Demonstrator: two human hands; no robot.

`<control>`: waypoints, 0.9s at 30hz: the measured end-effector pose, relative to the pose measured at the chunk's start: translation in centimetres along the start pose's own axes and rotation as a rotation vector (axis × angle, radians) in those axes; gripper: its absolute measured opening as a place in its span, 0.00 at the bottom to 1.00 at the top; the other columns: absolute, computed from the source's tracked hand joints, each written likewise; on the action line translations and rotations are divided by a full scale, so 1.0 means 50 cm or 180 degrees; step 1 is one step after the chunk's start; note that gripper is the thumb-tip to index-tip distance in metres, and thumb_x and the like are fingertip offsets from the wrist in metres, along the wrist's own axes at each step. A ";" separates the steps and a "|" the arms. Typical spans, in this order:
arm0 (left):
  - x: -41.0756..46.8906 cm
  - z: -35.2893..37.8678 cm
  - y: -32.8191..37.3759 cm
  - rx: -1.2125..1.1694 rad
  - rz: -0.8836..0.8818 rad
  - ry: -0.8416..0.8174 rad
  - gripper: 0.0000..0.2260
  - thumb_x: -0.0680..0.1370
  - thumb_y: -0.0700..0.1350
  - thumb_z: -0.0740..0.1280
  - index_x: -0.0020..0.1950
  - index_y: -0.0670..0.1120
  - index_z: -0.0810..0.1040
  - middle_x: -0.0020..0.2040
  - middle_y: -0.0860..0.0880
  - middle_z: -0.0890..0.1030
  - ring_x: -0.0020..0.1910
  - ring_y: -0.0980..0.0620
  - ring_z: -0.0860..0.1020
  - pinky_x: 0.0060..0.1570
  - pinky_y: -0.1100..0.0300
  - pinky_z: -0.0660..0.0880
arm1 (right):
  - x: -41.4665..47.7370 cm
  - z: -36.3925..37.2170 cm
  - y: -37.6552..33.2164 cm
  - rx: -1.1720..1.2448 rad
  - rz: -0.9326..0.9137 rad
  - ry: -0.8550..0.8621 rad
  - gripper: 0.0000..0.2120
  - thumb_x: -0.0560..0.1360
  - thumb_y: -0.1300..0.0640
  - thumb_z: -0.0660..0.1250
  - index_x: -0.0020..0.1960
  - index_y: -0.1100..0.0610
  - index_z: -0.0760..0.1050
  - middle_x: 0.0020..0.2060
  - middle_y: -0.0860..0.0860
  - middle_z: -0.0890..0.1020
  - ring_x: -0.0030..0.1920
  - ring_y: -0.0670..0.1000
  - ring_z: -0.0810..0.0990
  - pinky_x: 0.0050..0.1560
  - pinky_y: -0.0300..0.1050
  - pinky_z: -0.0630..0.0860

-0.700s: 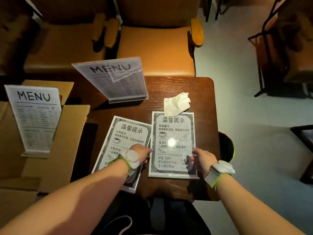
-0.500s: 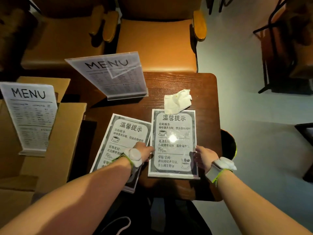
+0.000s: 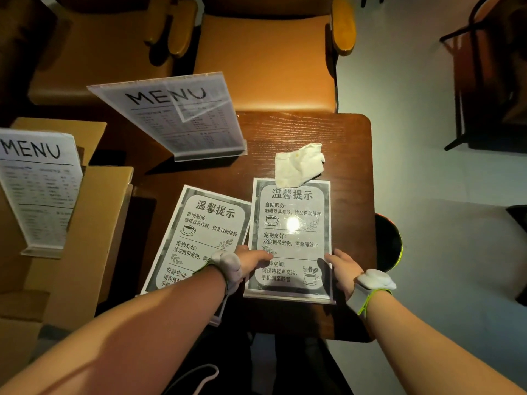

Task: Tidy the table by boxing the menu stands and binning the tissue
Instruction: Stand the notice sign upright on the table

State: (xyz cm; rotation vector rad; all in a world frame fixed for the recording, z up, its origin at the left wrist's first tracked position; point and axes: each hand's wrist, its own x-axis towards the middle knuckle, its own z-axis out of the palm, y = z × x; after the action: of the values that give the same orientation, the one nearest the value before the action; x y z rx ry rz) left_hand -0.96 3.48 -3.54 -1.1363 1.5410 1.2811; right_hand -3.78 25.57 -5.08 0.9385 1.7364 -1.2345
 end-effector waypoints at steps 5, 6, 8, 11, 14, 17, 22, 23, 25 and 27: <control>-0.020 0.009 0.016 -0.0057 -0.0134 -0.0054 0.20 0.78 0.41 0.67 0.67 0.35 0.69 0.62 0.41 0.78 0.60 0.46 0.78 0.40 0.66 0.73 | 0.003 -0.008 -0.005 -0.0118 0.0053 -0.0175 0.31 0.74 0.50 0.65 0.75 0.55 0.61 0.68 0.55 0.73 0.66 0.59 0.73 0.69 0.57 0.67; -0.021 0.009 0.016 -0.0080 -0.0172 -0.0101 0.19 0.78 0.41 0.67 0.67 0.35 0.69 0.63 0.42 0.78 0.64 0.46 0.76 0.43 0.64 0.73 | -0.001 -0.007 -0.006 -0.0111 0.0034 -0.0170 0.31 0.74 0.50 0.64 0.75 0.55 0.62 0.66 0.55 0.75 0.65 0.59 0.74 0.68 0.57 0.68; -0.026 0.006 0.012 -0.0127 -0.0211 -0.0153 0.23 0.78 0.43 0.67 0.70 0.38 0.66 0.64 0.43 0.79 0.66 0.48 0.75 0.49 0.60 0.70 | -0.006 -0.007 -0.002 -0.0066 0.0011 -0.0161 0.30 0.75 0.51 0.64 0.75 0.55 0.62 0.65 0.56 0.76 0.62 0.58 0.76 0.68 0.57 0.69; -0.033 -0.003 -0.003 0.0018 -0.0188 -0.0044 0.27 0.76 0.46 0.68 0.71 0.38 0.65 0.65 0.43 0.79 0.65 0.46 0.75 0.53 0.58 0.69 | -0.024 -0.008 0.002 0.0016 0.0070 -0.0218 0.29 0.77 0.52 0.63 0.76 0.56 0.60 0.63 0.58 0.77 0.57 0.57 0.77 0.65 0.53 0.71; -0.044 -0.009 -0.014 0.0064 -0.0145 -0.0081 0.22 0.77 0.45 0.68 0.68 0.37 0.69 0.63 0.43 0.80 0.59 0.48 0.78 0.49 0.60 0.71 | -0.034 -0.013 0.016 -0.0019 0.0132 -0.0300 0.25 0.76 0.54 0.63 0.72 0.56 0.66 0.61 0.66 0.78 0.50 0.57 0.77 0.63 0.61 0.73; -0.055 -0.014 -0.031 0.0124 -0.0111 -0.0151 0.09 0.77 0.46 0.67 0.52 0.42 0.76 0.59 0.43 0.81 0.54 0.49 0.78 0.55 0.58 0.70 | -0.046 -0.015 0.028 0.0019 0.0168 -0.0284 0.23 0.74 0.57 0.63 0.66 0.65 0.69 0.58 0.72 0.76 0.44 0.57 0.74 0.58 0.64 0.74; -0.075 -0.026 -0.052 0.0048 -0.0153 -0.0084 0.05 0.72 0.50 0.70 0.44 0.51 0.76 0.48 0.52 0.82 0.55 0.48 0.75 0.54 0.53 0.75 | -0.060 -0.012 0.041 -0.0070 0.0104 -0.0219 0.26 0.77 0.51 0.62 0.70 0.65 0.66 0.65 0.66 0.74 0.63 0.68 0.73 0.65 0.63 0.69; -0.079 -0.027 -0.053 0.0048 -0.0146 -0.0104 0.06 0.71 0.51 0.70 0.44 0.51 0.77 0.48 0.53 0.83 0.54 0.48 0.76 0.54 0.53 0.75 | -0.060 -0.012 0.043 -0.0089 0.0109 -0.0249 0.26 0.77 0.51 0.62 0.70 0.65 0.67 0.64 0.66 0.75 0.62 0.68 0.74 0.65 0.63 0.69; -0.086 -0.028 -0.054 0.0036 -0.0136 -0.0092 0.06 0.71 0.50 0.70 0.44 0.51 0.77 0.47 0.52 0.83 0.52 0.48 0.76 0.52 0.53 0.75 | -0.067 -0.011 0.046 -0.0058 0.0129 -0.0322 0.22 0.78 0.51 0.62 0.67 0.61 0.71 0.65 0.63 0.75 0.53 0.60 0.79 0.56 0.56 0.76; -0.100 -0.032 -0.057 -0.0025 -0.0114 -0.0079 0.06 0.70 0.49 0.70 0.44 0.50 0.77 0.41 0.52 0.83 0.47 0.49 0.76 0.51 0.54 0.73 | -0.081 -0.009 0.054 0.0171 0.0155 -0.0362 0.19 0.77 0.53 0.63 0.65 0.61 0.73 0.63 0.64 0.77 0.39 0.53 0.78 0.40 0.45 0.77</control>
State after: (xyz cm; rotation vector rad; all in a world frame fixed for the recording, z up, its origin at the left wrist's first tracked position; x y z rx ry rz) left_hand 3.02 2.38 0.75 -1.1438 1.4924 1.2739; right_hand 0.23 26.21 -2.34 0.9183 1.5902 -1.2834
